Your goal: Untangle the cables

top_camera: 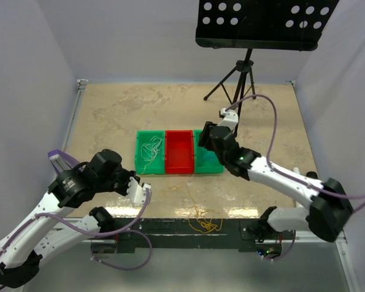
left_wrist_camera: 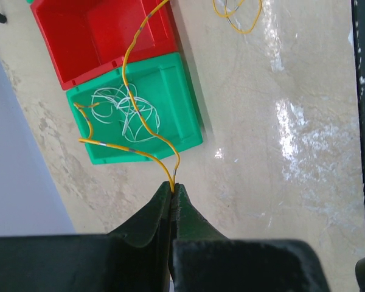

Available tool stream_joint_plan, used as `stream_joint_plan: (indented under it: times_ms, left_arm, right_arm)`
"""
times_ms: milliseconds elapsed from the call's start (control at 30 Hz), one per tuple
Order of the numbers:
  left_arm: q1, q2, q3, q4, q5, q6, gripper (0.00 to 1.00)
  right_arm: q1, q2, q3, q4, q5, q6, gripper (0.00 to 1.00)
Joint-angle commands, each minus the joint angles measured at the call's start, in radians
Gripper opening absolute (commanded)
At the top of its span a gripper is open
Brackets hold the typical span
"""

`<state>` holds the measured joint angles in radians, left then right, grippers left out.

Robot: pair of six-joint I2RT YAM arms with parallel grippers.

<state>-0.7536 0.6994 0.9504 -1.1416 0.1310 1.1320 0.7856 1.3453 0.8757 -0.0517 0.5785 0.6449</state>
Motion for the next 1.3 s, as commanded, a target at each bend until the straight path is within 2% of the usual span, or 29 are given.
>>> stream_joint_plan:
  times_ms: [0,100,233,467,667,967,1167,1267]
  left_arm:
    - [0.003,-0.009,-0.01,0.106,0.064,-0.173,0.0]
    - [0.003,-0.015,0.016,0.178,0.068,-0.265,0.0]
    - [0.01,-0.029,0.079,0.275,0.067,-0.348,0.0]
    - [0.008,-0.069,0.169,0.493,-0.024,-0.527,0.0]
    - [0.01,-0.031,0.199,0.422,0.031,-0.532,0.0]
    - [0.01,-0.02,0.203,0.411,0.051,-0.499,0.0]
    - [0.01,-0.006,0.226,0.407,0.073,-0.482,0.0]
    - [0.01,-0.003,0.24,0.399,0.085,-0.477,0.0]
  right_arm:
    - [0.02,-0.233,-0.093,0.076,-0.161,-0.086,0.61]
    - [0.049,-0.354,-0.177,0.121,-0.331,-0.149,0.62]
    - [0.154,-0.469,-0.277,0.19,-0.439,-0.217,0.63]
    - [0.248,-0.466,-0.259,0.28,-0.523,-0.295,0.63]
    - [0.287,-0.463,-0.253,0.387,-0.575,-0.349,0.64]
    - [0.288,-0.442,-0.196,0.46,-0.689,-0.422,0.66]
    - [0.288,-0.336,-0.138,0.472,-0.643,-0.449,0.66]
    - [0.288,-0.276,-0.104,0.469,-0.609,-0.461,0.61]
